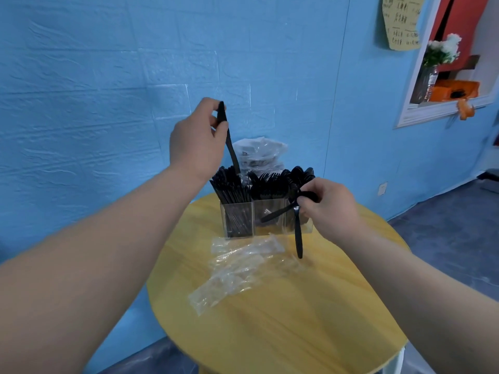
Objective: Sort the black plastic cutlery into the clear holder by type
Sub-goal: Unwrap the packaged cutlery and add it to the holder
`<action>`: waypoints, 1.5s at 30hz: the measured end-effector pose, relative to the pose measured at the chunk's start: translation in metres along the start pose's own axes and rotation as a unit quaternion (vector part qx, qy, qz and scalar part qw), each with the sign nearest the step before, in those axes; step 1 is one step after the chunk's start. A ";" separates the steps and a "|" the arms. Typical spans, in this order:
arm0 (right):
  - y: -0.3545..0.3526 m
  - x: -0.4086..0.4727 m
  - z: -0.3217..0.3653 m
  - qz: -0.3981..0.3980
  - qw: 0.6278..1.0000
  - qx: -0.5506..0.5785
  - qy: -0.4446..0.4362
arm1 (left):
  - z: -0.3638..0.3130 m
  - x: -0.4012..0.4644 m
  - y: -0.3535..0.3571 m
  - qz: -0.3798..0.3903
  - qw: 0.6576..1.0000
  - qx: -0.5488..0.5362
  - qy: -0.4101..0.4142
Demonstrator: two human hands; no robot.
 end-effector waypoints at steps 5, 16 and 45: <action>0.001 0.006 -0.008 0.008 1.000 -0.015 0.000 | 0.027 -0.004 0.035 0.068 0.989 0.124 0.033; 0.010 0.024 -0.004 0.035 0.999 -0.004 -0.011 | 0.068 -0.024 0.097 0.206 0.928 0.305 0.050; -0.024 0.027 -0.024 -0.087 0.996 0.014 -0.002 | -0.031 0.012 0.061 0.063 0.982 0.084 0.155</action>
Point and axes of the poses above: each hand's wrist, its own x-axis towards the middle knuckle, its own y-axis out of the palm, z = x × y, the point moved 6 cm from there along x, towards the middle knuckle, and after that the axes turned 8 degrees about -y, right-handed, at the moved point
